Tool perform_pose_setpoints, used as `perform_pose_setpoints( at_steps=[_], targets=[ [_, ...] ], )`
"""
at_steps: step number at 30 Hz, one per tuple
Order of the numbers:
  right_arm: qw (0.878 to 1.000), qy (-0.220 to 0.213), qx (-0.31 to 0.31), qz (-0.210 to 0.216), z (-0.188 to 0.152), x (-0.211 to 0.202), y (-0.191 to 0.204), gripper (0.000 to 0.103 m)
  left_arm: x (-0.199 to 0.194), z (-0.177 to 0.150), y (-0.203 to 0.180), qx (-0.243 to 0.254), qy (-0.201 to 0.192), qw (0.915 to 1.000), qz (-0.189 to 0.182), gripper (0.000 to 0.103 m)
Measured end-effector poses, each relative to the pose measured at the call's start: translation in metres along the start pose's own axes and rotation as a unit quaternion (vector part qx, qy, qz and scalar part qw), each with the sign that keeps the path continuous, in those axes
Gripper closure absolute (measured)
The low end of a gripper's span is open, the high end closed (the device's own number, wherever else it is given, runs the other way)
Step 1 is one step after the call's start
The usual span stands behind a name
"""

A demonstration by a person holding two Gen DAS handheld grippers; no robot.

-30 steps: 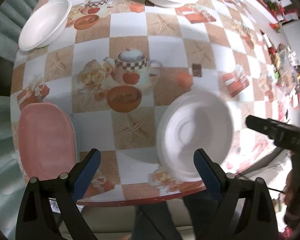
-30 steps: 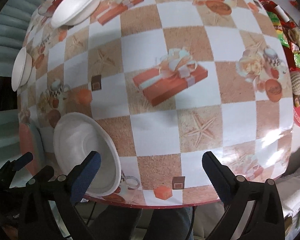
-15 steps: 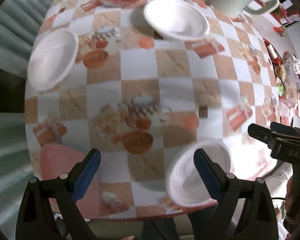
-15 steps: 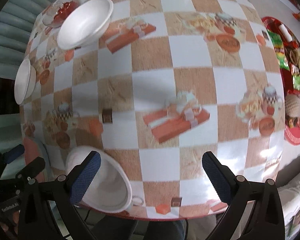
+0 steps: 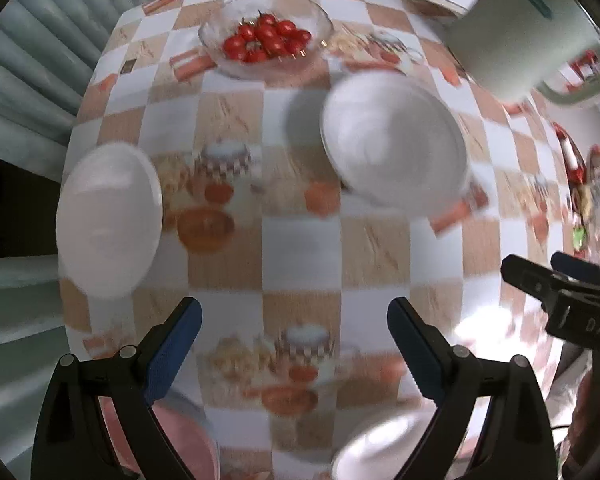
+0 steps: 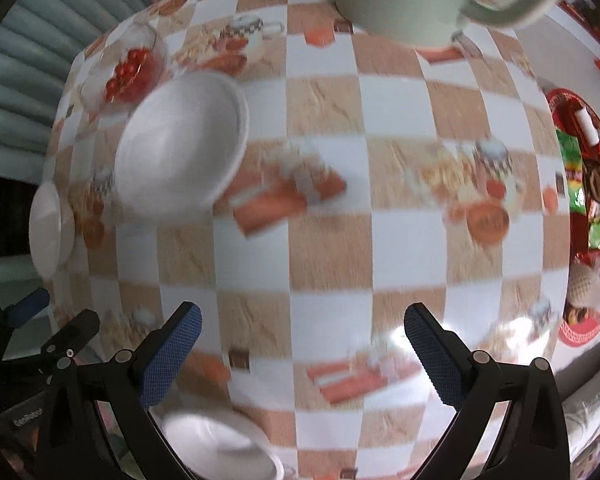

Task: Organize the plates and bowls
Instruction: 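Move the right tool to a second white plate and close on its rim, then lift the second white plate with the right tool and carry it over the first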

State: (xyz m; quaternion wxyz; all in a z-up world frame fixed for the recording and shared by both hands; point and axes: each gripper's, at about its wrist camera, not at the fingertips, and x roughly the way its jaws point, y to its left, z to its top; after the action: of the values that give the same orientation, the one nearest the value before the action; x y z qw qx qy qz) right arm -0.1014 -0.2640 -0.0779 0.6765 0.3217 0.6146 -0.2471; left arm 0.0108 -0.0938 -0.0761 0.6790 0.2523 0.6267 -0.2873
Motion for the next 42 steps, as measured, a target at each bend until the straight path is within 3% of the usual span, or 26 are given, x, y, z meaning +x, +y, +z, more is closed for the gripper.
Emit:
perform_pose_setpoints(
  at_steps=[7, 15, 26, 31, 33, 36, 40, 42],
  targets=[
    [1.0, -0.011, -0.004, -0.002, 0.049, 0.017, 0.014, 0.001, 0.018, 0.045, -0.004, -0.015, -0.02, 0.9995, 0.02, 0.008],
    [1.0, -0.007, 0.002, -0.008, 0.079, 0.046, 0.017, 0.001, 0.045, 0.077, -0.003, -0.014, -0.02, 0.9989, 0.04, 0.008],
    [1.0, 0.001, -0.014, -0.028, 0.092, 0.085, 0.02, 0.001, 0.086, 0.091, -0.008, -0.017, -0.007, 0.9986, 0.05, 0.007],
    [0.999, -0.018, -0.015, -0.026, 0.085, 0.09, 0.013, 0.0, 0.088, 0.092, -0.008, -0.012, -0.021, 0.999, 0.038, 0.006],
    [0.999, -0.028, -0.014, -0.022, 0.082, 0.09, 0.011, 0.0, 0.09, 0.091, -0.007, -0.013, -0.021, 0.9988, 0.042, 0.001],
    [0.999, -0.016, -0.029, -0.029, 0.083, 0.093, 0.013, 0.0, 0.093, 0.096, 0.001, -0.028, -0.009, 0.9993, 0.022, 0.001],
    [0.999, 0.004, -0.03, -0.02, 0.086, 0.095, 0.01, 0.0, 0.088, 0.096, -0.008, -0.002, -0.015, 0.9995, 0.026, 0.011],
    [1.0, -0.002, -0.026, -0.017, 0.085, 0.094, 0.011, 0.004, 0.085, 0.099, -0.013, 0.007, -0.017, 0.9997, 0.017, 0.024]
  ],
)
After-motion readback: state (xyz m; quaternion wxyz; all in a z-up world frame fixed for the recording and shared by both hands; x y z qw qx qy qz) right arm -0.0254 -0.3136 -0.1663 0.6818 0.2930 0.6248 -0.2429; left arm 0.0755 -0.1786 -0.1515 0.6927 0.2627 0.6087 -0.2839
